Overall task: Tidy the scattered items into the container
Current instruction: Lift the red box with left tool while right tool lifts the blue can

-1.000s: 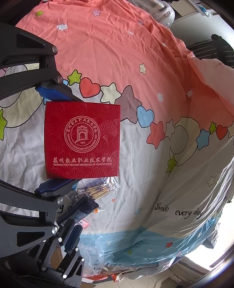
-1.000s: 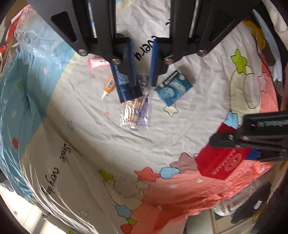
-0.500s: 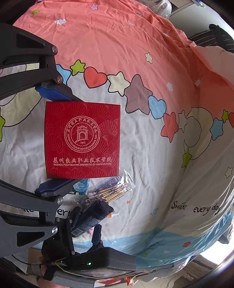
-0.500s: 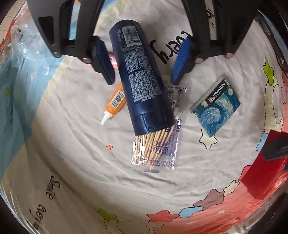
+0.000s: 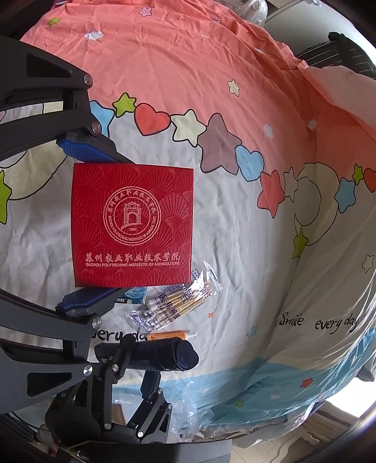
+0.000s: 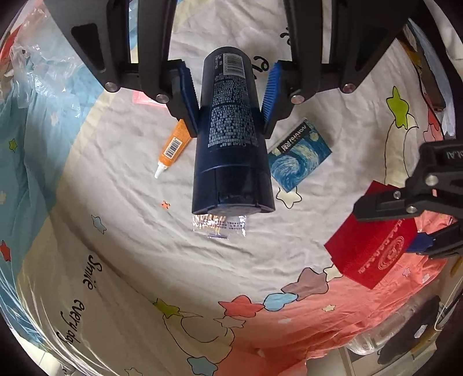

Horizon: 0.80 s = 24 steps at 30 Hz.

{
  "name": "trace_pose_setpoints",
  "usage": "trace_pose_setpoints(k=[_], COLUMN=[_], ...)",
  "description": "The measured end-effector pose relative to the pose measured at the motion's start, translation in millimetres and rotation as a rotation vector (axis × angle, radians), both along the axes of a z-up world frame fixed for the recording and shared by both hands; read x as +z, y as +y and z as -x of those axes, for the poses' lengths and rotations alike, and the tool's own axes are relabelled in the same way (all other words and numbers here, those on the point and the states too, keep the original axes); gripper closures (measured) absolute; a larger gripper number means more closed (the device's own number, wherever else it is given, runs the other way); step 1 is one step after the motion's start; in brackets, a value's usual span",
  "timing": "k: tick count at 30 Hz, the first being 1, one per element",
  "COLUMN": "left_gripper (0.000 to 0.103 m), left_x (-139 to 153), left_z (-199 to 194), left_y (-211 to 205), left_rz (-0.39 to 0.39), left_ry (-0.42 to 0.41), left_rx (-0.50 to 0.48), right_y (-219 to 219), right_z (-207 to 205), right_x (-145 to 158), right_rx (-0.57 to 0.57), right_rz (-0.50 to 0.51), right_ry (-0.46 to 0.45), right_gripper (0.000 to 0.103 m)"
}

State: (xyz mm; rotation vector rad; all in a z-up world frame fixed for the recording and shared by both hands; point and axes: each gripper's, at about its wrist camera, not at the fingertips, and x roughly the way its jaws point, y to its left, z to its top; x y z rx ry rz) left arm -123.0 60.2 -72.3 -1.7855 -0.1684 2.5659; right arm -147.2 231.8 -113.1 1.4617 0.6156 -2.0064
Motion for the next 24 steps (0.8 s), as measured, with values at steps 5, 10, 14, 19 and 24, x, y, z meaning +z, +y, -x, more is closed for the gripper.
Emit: trace_pose_setpoints(k=[5,10,14,19,24], left_gripper=[0.03,0.03,0.03,0.03,0.03], left_x=[8.6,18.5,25.2,36.7,50.1], left_z=[-2.4,-6.0,-9.0,-12.2,-16.5], left_y=[3.8,11.8,17.7,26.4,38.5], left_rz=[-0.001,0.003,0.003,0.006,0.012], left_ry=[0.011,0.026,0.034,0.049,0.071], left_rx=[-0.009,-0.034,-0.052,-0.078,-0.113], right_y=[-1.1,1.3,5.2,10.0,25.8], right_z=[-16.3,-31.3,-41.1,-47.5,-55.5], right_x=[25.6,42.4,51.8,62.4,80.8], right_rx=[-0.006,-0.008,-0.016,-0.029,-0.062], right_rz=[0.026,0.022,0.025,0.002,0.015], right_ry=[0.05,0.096,0.107,0.139,0.172], right_gripper=[0.065,0.065,0.065,0.065,0.065])
